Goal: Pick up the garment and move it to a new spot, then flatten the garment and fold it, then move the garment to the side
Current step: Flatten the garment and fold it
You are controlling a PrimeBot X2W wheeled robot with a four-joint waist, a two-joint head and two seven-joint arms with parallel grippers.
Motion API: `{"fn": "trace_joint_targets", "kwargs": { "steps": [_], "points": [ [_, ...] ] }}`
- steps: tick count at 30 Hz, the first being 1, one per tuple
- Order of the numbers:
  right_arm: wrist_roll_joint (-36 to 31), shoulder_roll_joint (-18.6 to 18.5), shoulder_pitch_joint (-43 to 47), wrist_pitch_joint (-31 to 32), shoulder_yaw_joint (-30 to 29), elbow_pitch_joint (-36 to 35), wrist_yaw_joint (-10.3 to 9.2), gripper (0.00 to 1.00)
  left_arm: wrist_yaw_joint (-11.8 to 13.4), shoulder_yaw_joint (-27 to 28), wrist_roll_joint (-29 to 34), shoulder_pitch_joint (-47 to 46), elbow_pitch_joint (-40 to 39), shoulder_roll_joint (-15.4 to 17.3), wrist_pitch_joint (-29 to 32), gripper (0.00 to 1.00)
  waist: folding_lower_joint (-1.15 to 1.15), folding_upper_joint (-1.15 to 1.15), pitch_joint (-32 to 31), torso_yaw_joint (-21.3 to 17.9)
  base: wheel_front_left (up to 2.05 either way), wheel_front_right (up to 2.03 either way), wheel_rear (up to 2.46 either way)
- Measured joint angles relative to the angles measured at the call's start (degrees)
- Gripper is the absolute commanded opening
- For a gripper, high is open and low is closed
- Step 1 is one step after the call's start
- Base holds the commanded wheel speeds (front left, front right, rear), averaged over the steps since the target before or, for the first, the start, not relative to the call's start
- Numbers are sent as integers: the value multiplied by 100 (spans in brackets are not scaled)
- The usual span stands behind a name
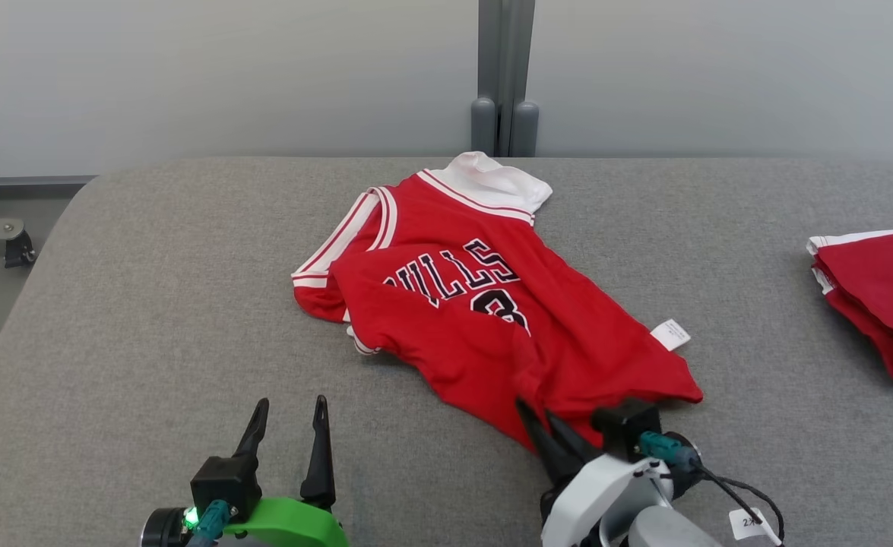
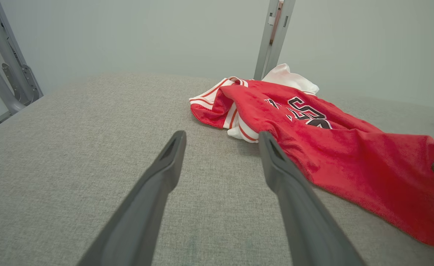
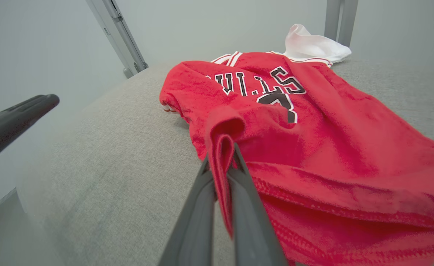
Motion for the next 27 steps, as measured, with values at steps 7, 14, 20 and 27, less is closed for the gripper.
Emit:
{"fn": "trace_joint_targets", "kwargs": {
  "steps": [7, 14, 20, 27],
  "points": [
    [199, 3, 229, 260, 1334, -334, 0, 0, -9, 54, 10, 2, -33, -27, 0, 100, 0, 0, 26, -6, 0, 0, 0],
    [-54, -12, 209, 383, 2034, 20, 0, 18, -20, 103, 41, 1, -49, -43, 0, 100, 0, 0, 63, 26, 0, 0, 0],
    [22, -40, 148, 281, 2328, 112, 0, 100, -21, 167, 56, 1, -58, -49, 0, 100, 0, 0, 85, -8, 0, 0, 0],
    [402, -102, 170, 78, 1539, -203, 1, 100, -20, 205, 57, 7, -86, -66, 0, 100, 0, 0, 80, -125, 0, 0, 0]
  ]
}}
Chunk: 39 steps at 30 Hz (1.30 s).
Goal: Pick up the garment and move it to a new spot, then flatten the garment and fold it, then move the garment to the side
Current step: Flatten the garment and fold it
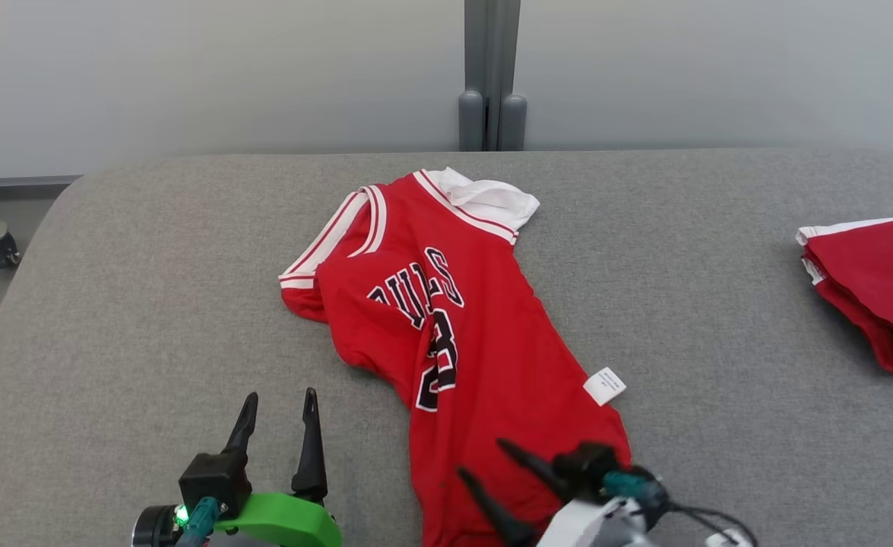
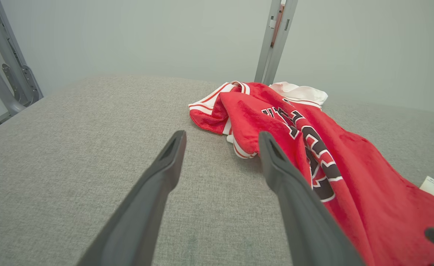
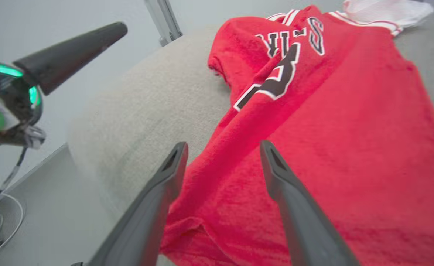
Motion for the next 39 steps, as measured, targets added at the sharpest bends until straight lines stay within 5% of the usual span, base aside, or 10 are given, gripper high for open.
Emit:
{"fn": "trace_joint_targets", "kwargs": {
  "steps": [9, 21, 22, 23, 24, 26, 33, 39],
  "points": [
    [-999, -293, 396, 63, -2704, 200, -1, 100, -3, 22, 5, 15, -20, -13, 0, 100, 0, 0, -7, -67, 0, 0, 0],
    [-954, -62, 428, 975, -2715, 531, -1, 100, -31, 10, 44, 3, 24, -22, 0, 100, 0, 0, 64, -28, 0, 0, 0],
    [-925, -63, 382, 990, -2706, 578, -1, 80, -34, 11, 44, 1, 31, -23, 0, 100, 0, 0, 66, -15, 0, 0, 0],
    [-907, -63, 338, 989, -2696, 617, -1, 47, -38, 11, 44, 1, 33, -23, 0, 100, 0, 0, 67, -4, 0, 0, 0],
    [-883, -60, 290, 984, -2684, 672, -1, 38, -40, 14, 46, 0, 33, -23, 0, 100, 0, 0, 66, 8, 0, 0, 0],
    [-850, -93, 215, 954, -2653, 825, -1, 1, -40, 22, 51, -1, 34, -23, 0, 100, 0, 0, 62, 28, 0, 0, 0],
    [-897, -414, -177, 517, -2881, 1160, 0, 0, -53, 45, 58, 1, 42, -25, 0, 100, 0, 0, 27, 40, 0, 0, 0],
    [-1564, -948, -800, 213, -3559, 1401, 0, 0, -58, 0, 58, 8, 38, -27, 0, 100, 0, 0, 9, -14, 0, 0, 0]
  ]
}}
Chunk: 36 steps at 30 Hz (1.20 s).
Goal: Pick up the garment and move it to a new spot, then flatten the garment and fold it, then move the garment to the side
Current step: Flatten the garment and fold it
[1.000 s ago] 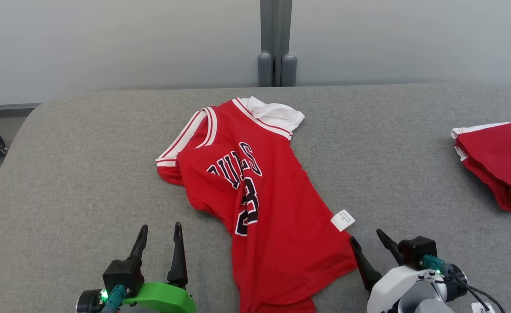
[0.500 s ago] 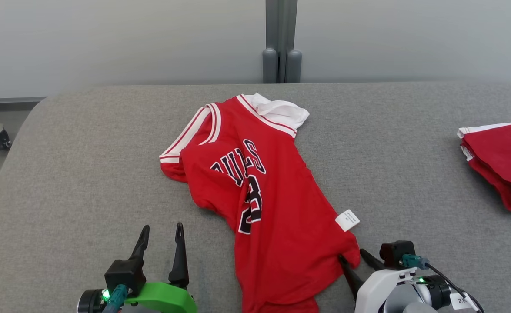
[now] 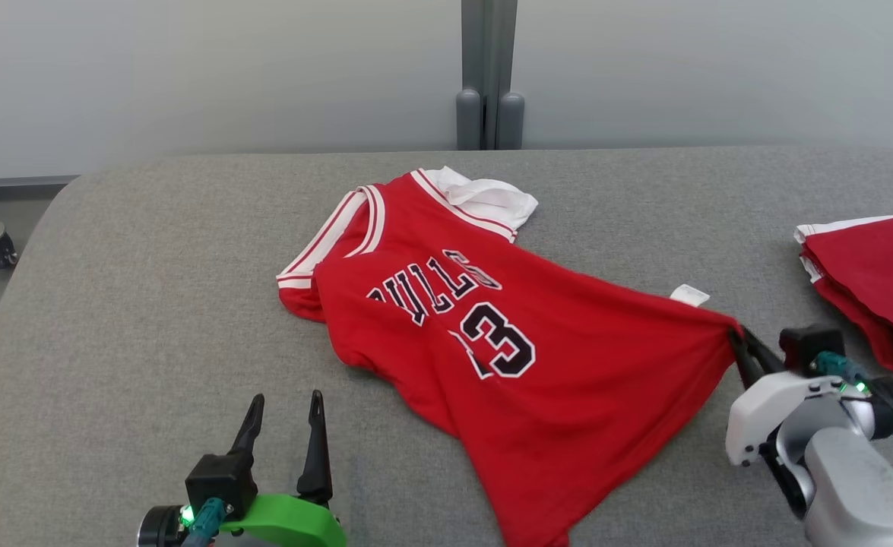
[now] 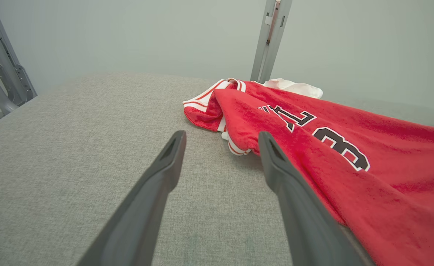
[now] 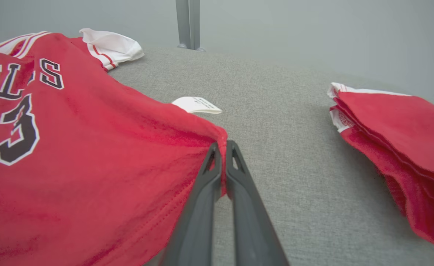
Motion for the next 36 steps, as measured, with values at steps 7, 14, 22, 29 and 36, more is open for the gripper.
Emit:
{"fn": "trace_joint_targets", "kwargs": {
  "steps": [7, 14, 22, 29, 36],
  "points": [
    [-1004, -137, -480, -218, -289, 125, 0, 0, -15, -62, 0, 1, 11, -3, 0, 100, 0, 0, -9, -13, 0, 0, 0],
    [-1178, 383, 126, -288, 221, -649, 0, 0, -12, -69, -4, 10, 20, -4, 0, 100, 0, 0, -43, -66, 0, 0, 0],
    [-982, 539, 1239, -288, 1217, -1347, 0, 0, 7, -75, -18, 21, -23, -5, 0, 100, 0, 0, -3, -193, 0, 0, 0],
    [-932, 357, 1516, -282, 1570, -1473, 0, 0, 14, -65, -22, 20, -32, -7, 0, 100, 0, 0, 54, -291, 0, 0, 0],
    [-864, 416, 1797, -285, 1390, -1849, 0, 100, 33, -67, -53, 13, -24, -7, 0, 100, 0, 0, 54, -317, 0, 0, 0]
  ]
}}
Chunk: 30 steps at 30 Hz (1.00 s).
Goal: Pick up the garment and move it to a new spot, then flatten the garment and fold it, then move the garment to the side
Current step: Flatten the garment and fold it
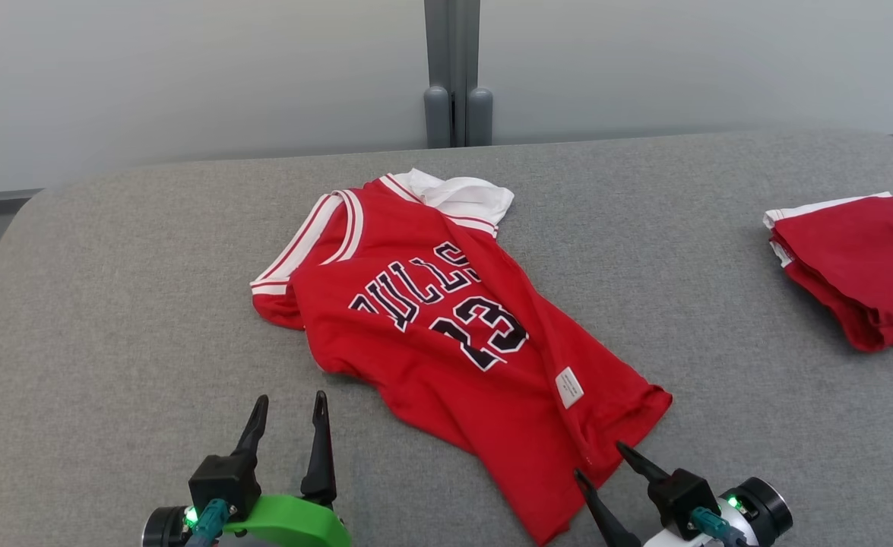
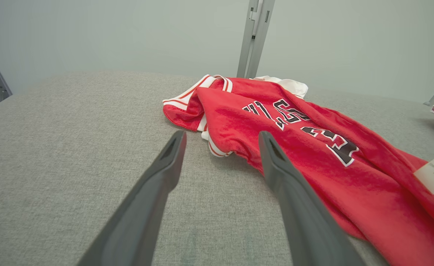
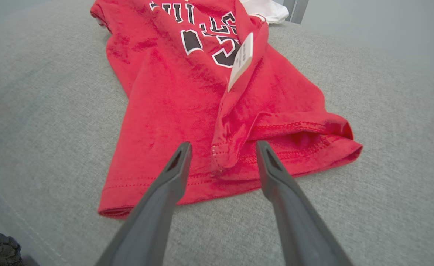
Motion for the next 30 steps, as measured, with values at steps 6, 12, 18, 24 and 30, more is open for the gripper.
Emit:
{"fn": "trace_joint_targets", "kwargs": {
  "steps": [6, 12, 18, 24, 30],
  "points": [
    [133, 98, 302, -1, -517, -565, 0, 100, 19, 8, -13, -5, -3, 0, 0, 100, 0, 0, -5, 2, 0, 0, 0],
    [-105, 138, 255, 133, -1202, -739, 0, 100, 20, -21, -32, -12, -8, 0, 0, 100, 0, 0, 29, 18, 0, 0, 0],
    [-703, 40, -231, 287, -1372, -227, 0, 100, 19, -49, -23, -48, -3, -1, 0, 100, 0, 0, 98, 114, 0, 0, 0],
    [-581, 124, -561, 277, -1050, 212, 0, 100, 15, -24, -7, -86, 19, -1, 0, 100, 0, 0, 145, 249, 0, 0, 0],
    [-449, 219, -602, 277, -767, 614, 0, 100, 15, -25, -7, -87, 19, -1, 0, 100, 0, 0, 163, 305, 0, 0, 0]
  ]
}}
